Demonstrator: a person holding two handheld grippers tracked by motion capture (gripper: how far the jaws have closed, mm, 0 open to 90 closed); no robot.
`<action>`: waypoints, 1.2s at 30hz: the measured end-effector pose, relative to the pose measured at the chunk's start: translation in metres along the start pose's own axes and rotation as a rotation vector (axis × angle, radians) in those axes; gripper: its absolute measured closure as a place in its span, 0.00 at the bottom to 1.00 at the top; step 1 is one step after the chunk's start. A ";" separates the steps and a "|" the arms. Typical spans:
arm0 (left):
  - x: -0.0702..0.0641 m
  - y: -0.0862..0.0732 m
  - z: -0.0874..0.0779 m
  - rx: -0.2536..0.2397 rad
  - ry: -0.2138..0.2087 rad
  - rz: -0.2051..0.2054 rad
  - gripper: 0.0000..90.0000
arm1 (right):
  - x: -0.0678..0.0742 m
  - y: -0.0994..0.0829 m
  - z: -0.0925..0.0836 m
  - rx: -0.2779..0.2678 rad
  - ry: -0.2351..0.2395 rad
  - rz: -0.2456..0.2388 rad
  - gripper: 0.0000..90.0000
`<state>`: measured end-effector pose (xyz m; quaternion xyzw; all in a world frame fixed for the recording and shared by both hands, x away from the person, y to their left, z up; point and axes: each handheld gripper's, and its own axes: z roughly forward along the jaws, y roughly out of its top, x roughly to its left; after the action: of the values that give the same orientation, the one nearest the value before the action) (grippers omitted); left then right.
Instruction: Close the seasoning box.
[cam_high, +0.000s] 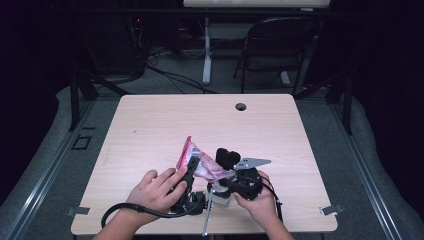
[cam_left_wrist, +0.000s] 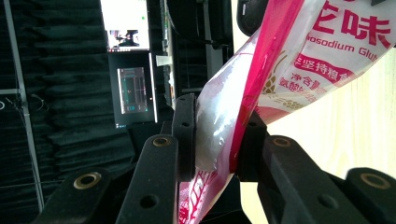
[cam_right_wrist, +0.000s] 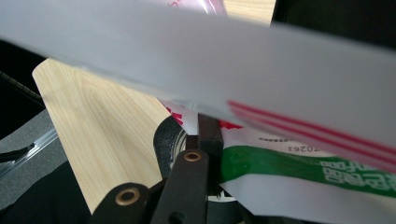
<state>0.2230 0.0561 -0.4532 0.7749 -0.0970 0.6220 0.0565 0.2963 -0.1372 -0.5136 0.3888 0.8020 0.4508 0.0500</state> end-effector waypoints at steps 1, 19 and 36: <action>0.000 0.000 0.000 0.001 0.000 -0.001 0.83 | 0.000 0.000 0.000 0.001 0.002 -0.001 1.00; 0.002 0.001 0.000 -0.001 -0.002 0.006 0.83 | 0.000 0.000 0.001 -0.004 0.003 0.001 1.00; 0.004 0.003 -0.001 -0.006 0.003 0.003 0.83 | 0.000 0.001 0.000 -0.010 0.003 0.001 1.00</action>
<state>0.2224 0.0529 -0.4493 0.7736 -0.1000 0.6231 0.0580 0.2969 -0.1366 -0.5128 0.3885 0.7994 0.4555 0.0506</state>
